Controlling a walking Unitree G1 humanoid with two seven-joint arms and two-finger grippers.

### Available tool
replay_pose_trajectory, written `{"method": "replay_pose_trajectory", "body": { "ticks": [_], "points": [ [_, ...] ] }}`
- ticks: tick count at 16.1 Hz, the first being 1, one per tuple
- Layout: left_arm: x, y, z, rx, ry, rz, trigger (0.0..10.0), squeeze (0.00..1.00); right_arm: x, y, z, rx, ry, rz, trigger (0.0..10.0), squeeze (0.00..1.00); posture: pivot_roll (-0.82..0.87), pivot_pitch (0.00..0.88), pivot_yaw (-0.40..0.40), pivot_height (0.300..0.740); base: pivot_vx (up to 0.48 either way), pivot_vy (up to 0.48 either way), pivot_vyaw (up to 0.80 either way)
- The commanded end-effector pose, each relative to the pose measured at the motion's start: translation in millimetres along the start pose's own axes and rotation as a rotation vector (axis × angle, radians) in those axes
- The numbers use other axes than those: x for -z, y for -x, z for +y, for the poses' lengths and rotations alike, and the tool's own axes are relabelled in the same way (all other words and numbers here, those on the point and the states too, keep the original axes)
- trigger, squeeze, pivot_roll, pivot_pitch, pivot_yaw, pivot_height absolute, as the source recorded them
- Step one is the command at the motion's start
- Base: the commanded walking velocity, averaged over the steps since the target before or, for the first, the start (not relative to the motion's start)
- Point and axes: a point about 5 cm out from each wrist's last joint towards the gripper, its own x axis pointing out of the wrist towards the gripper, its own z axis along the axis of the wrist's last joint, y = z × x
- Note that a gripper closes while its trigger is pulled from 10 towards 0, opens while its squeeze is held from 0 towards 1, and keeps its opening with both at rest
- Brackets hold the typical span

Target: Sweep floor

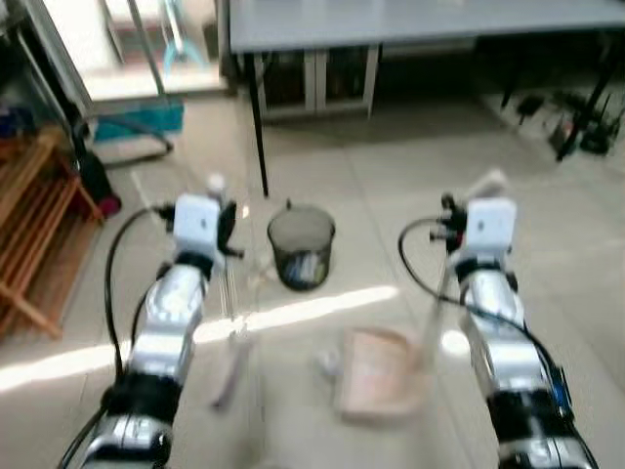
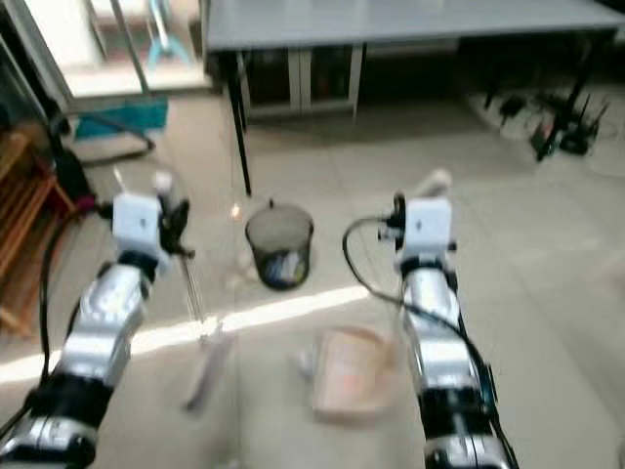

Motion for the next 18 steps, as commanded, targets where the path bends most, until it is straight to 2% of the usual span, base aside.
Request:
{"method": "replay_pose_trajectory", "body": {
  "ticks": [1, 9, 12, 14, 18],
  "points": [
    [-10.9, -5.2, -7.0, 0.022, -0.004, -0.046, 10.0, 0.0, -10.3, -4.7, -10.2, 0.022, 0.021, -0.046, 10.0, 0.0, 0.01, 0.026, 0.068, 0.74, 0.337, 0.0, 0.0],
    [-13.1, -7.9, -10.9, 0.043, -0.006, -0.05, 10.0, 0.0, -12.3, -6.0, -15.9, 0.04, 0.067, -0.055, 10.0, 0.0, 0.01, 0.05, 0.075, 0.74, 0.336, 0.0, 0.0],
    [-11.4, -8.2, -11.7, 0.047, -0.003, -0.043, 10.0, 0.0, -10.8, -4.9, -16.1, 0.043, 0.046, -0.055, 10.0, 0.0, 0.01, 0.043, 0.077, 0.74, 0.335, 0.0, 0.0],
    [-10.2, -9.7, -11.2, 0.045, 0.038, -0.023, 10.0, 0.0, -13.4, -6.4, -16.3, 0.045, 0.049, -0.063, 10.0, 0.0, 0.0, 0.047, 0.083, 0.74, 0.0, 0.0, 0.0],
    [-10.6, -9.7, -12.7, 0.049, 0.023, -0.028, 10.0, 0.0, -13.4, -8.0, -22.9, 0.084, 0.048, -0.061, 10.0, 0.0, 0.0, 0.055, 0.089, 0.74, 0.0, 0.0, 0.0]
  ]
}}
